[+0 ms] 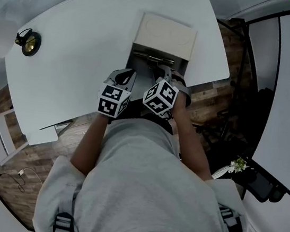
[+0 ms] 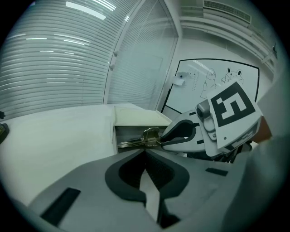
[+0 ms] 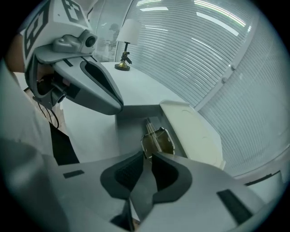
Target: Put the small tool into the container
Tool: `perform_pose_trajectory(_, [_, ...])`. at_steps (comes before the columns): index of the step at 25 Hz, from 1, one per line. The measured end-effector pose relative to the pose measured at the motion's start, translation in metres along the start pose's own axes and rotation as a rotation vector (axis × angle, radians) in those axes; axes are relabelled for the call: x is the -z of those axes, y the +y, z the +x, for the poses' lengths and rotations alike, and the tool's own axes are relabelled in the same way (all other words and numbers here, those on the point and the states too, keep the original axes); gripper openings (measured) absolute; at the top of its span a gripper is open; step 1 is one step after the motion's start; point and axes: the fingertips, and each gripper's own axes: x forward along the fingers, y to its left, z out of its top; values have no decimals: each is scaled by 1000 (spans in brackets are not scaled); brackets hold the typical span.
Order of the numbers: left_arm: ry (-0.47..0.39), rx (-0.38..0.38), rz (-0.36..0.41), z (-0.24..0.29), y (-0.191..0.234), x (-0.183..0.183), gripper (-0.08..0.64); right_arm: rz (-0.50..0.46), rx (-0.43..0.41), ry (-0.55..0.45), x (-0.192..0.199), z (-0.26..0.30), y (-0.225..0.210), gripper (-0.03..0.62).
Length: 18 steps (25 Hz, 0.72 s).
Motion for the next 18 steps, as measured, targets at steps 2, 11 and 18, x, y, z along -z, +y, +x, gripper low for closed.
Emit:
perform_pose_trajectory(2, [2,-3,-3,-1,-5,0,23,1,-22,-3,3,-3,3,55])
perform_pose_trajectory(11, [-11,-52,-27,-3,-20,-3,23,25,-16,-67,15,-20,3,58])
perform_pose_trajectory(18, [-26,-98,-28,-6,-38,-12,23,322,-33,-247,23,-58,-16,37])
